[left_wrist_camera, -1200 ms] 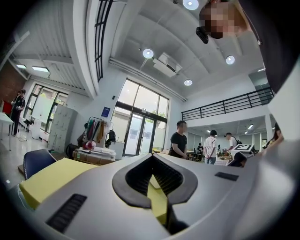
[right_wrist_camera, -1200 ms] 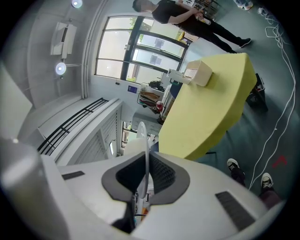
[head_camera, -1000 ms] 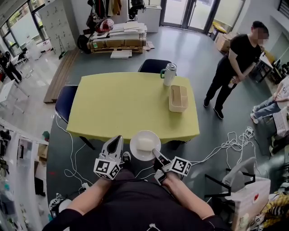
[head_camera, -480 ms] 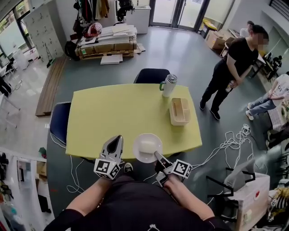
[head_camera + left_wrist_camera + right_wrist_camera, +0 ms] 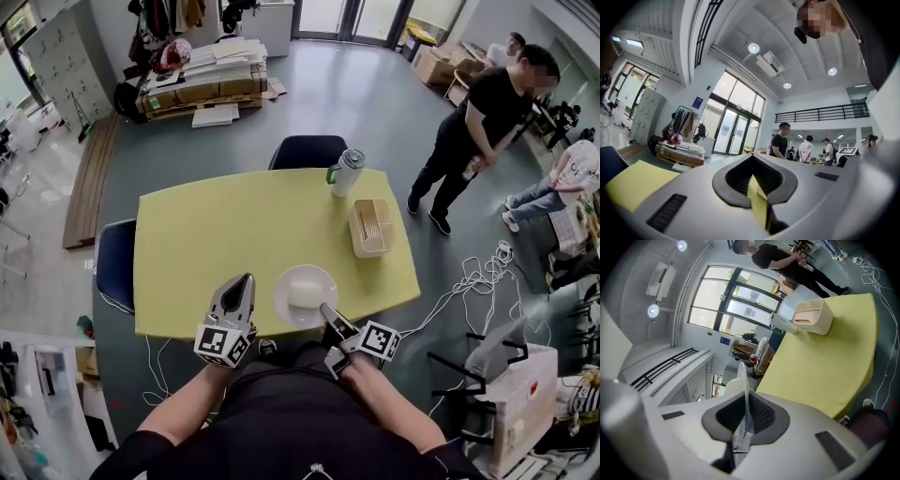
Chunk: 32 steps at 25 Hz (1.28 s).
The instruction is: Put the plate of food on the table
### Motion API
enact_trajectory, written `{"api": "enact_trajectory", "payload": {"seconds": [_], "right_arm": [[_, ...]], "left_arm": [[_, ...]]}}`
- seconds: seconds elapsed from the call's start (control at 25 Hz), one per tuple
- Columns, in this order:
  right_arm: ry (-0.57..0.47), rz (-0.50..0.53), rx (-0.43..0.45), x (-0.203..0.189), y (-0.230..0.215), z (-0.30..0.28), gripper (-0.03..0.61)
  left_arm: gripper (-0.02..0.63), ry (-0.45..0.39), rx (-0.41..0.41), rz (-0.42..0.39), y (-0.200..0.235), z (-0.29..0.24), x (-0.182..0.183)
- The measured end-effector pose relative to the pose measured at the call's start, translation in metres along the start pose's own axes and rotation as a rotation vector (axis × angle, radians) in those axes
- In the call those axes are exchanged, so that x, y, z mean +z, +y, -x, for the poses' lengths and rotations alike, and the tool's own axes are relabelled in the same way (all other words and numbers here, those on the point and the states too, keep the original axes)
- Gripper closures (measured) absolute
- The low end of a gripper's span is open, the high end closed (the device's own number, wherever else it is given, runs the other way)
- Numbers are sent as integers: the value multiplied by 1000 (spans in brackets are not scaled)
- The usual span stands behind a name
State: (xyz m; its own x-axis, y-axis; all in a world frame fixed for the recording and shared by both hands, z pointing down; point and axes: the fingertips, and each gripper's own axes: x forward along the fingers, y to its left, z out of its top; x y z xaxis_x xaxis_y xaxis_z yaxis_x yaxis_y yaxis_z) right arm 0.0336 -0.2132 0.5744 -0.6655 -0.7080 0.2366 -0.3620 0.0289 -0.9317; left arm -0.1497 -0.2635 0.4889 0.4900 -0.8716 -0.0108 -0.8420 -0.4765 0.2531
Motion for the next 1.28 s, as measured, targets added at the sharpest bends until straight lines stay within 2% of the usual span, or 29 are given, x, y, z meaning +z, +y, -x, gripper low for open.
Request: {"api": "enact_trajectory", "payload": {"seconds": [0.16,0.44,0.84,1.04,1.28], "right_arm": [[36,26,12,13,-2,-11,551],[80,1,44,35,-6,-23,552],[63,-23,24,56,-53,-33,552],[83,-47,18,52,-76,-44,552],[85,-52,-24,51,-125,-58,552]], "left_arm": [[606,3,27,5,3,-7,0],[606,-4,108,10,3,-15,-1],[606,16,141,6,7,-18,-15],[606,41,174,15,21,-13,-29],[606,52,167,2,37,-19,-49]]}}
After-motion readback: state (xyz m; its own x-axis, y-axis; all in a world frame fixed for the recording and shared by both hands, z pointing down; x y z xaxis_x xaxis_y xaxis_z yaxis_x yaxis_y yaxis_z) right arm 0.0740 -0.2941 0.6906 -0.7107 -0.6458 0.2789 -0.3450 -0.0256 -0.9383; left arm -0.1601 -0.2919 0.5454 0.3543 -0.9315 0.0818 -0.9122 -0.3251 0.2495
